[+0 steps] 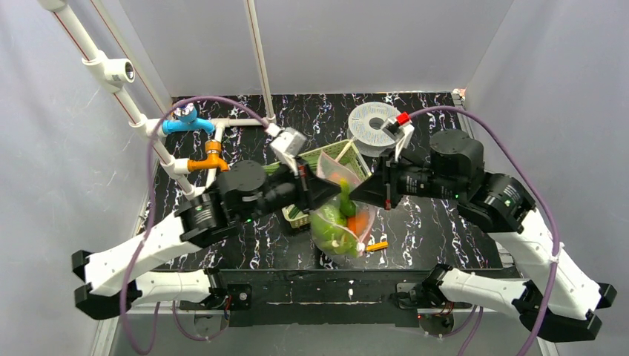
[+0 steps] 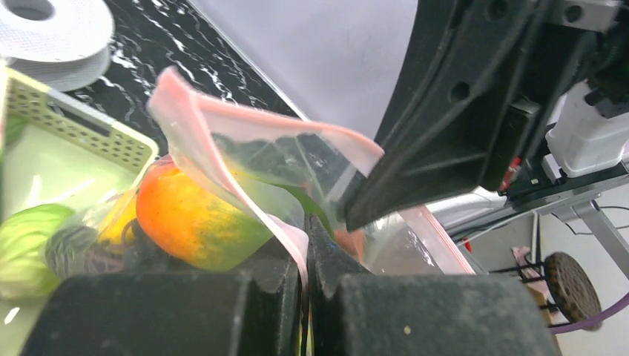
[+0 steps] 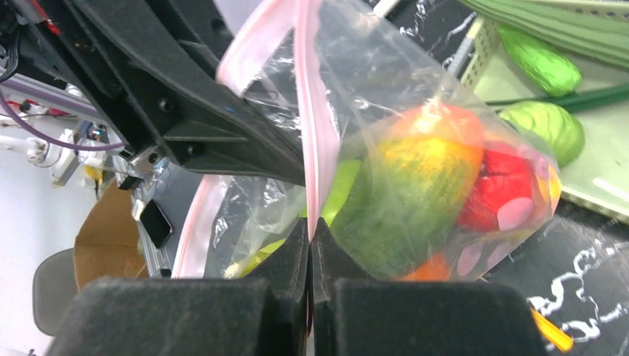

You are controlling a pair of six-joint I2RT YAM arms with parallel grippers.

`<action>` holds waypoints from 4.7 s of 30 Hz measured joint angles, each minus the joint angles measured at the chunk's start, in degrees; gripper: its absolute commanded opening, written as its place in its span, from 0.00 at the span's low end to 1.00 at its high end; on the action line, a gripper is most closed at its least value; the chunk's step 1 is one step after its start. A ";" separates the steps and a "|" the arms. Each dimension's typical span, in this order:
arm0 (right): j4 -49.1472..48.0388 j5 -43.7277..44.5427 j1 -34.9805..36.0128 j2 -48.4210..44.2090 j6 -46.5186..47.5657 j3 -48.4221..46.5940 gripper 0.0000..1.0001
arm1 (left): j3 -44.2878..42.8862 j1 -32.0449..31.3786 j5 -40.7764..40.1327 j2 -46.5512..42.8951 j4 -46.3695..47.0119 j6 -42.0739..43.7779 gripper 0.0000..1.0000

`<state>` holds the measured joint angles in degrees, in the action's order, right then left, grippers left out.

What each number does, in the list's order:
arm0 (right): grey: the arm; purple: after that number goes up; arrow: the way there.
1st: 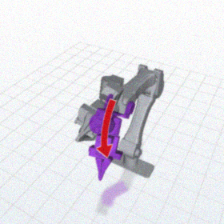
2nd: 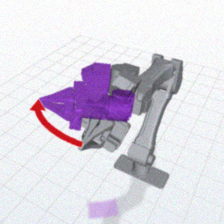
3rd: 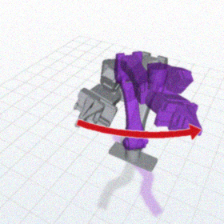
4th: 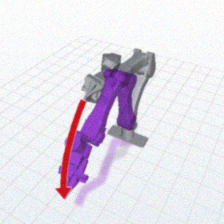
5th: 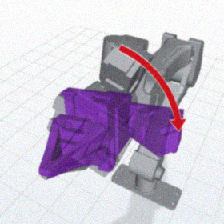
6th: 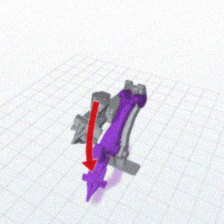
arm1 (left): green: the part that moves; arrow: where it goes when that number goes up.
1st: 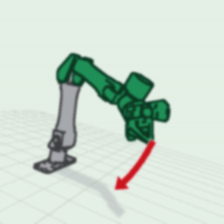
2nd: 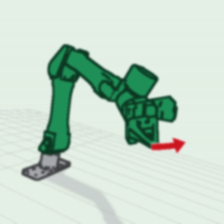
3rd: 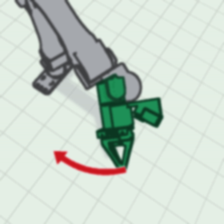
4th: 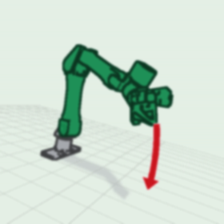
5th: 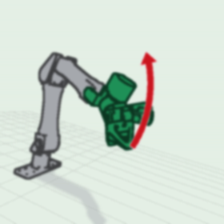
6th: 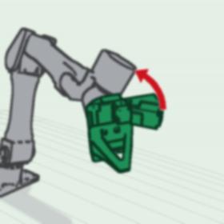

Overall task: Place the food in the zip-top bag and seal the zipper
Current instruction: Adjust the zipper food storage bag at the center of the board, then zip the zipper food storage bag at the center of the board.

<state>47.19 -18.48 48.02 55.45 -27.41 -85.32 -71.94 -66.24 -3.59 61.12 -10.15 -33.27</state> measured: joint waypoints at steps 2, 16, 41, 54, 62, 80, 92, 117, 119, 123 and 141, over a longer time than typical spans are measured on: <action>-2.37 0.13 1.04 1.26 -1.00 -0.02 0.01 | 0.24 0.00 -2.45 -3.72 -2.89 0.59 0.00; -9.80 -0.55 7.20 22.49 -3.07 -9.59 0.03 | 9.86 0.02 -14.45 -24.05 -14.91 -2.54 0.00; -3.82 9.48 7.62 18.93 2.64 -3.23 0.98 | 29.48 -0.04 -31.02 -31.76 -15.52 -32.37 0.00; -27.84 16.30 21.98 -3.59 11.75 27.74 0.72 | 27.58 -0.04 -32.27 -31.46 -16.00 -31.44 0.00; -40.96 28.76 28.86 -3.63 17.67 36.39 0.68 | 27.52 -0.04 -32.27 -31.47 -16.11 -31.31 0.00; -53.53 30.72 28.89 -4.77 19.15 39.91 0.25 | 27.52 -0.02 -32.24 -33.91 -17.40 -31.35 0.00; -55.55 26.01 26.12 -4.71 17.68 41.05 0.01 | 26.85 -0.02 -28.37 -37.26 -14.11 -17.67 0.52; -48.18 8.72 12.38 -9.01 7.64 39.11 0.01 | 10.60 0.00 4.23 -21.43 -16.06 22.90 0.77; -48.31 10.76 12.27 -10.79 7.64 39.52 0.01 | 12.27 0.00 -4.24 -27.55 -18.07 17.50 0.76; -49.30 12.30 11.95 -11.59 7.61 40.92 0.01 | 12.99 0.04 -20.74 -37.23 -24.19 3.67 0.76; -51.22 9.60 11.60 -10.46 8.14 41.25 0.01 | 1.92 0.04 -4.54 -25.60 -19.03 13.16 0.74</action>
<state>-4.03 -8.88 59.62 44.99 -19.27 -44.07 -70.02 -66.19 -8.13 35.52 -29.18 -20.11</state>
